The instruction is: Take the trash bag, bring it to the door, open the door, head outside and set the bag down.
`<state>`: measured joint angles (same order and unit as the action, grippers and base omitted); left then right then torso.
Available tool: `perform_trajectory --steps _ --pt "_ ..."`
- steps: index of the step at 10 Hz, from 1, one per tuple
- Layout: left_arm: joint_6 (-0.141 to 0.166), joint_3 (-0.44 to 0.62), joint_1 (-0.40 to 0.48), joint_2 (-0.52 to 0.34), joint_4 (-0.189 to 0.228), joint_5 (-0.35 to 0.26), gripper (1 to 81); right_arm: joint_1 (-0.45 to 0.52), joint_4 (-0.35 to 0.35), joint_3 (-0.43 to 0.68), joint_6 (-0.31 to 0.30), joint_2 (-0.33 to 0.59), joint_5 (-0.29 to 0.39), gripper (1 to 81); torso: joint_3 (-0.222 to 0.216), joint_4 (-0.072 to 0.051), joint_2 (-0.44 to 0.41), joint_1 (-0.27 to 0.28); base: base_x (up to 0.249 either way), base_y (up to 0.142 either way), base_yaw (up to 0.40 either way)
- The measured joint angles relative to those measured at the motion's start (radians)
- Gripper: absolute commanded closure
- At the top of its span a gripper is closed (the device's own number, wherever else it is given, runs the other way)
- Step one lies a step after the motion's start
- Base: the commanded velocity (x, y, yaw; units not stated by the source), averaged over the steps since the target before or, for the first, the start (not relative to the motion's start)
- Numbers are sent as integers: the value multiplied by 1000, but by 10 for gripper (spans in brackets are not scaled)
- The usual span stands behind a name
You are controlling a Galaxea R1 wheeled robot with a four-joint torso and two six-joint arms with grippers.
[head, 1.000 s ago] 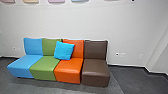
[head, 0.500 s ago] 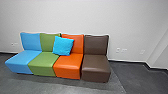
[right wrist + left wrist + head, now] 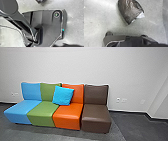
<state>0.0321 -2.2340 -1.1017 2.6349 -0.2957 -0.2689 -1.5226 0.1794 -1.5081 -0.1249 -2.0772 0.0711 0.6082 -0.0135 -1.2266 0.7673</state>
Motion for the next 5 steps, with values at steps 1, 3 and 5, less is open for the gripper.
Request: perform_trajectory --steps 1,3,5 --pt "0 -16 6 14 -6 -6 10 -1 0 1 0 5 0 10 0 0 -37 23 0 0 0" --pt "0 -29 23 34 -23 -27 10 -1 0 1 0 7 0 10 6 0 -107 66 0 0 0" --pt "0 -41 29 33 -46 -30 10 -1 0 3 0 8 1 10 42 0 -176 109 0 0 0"
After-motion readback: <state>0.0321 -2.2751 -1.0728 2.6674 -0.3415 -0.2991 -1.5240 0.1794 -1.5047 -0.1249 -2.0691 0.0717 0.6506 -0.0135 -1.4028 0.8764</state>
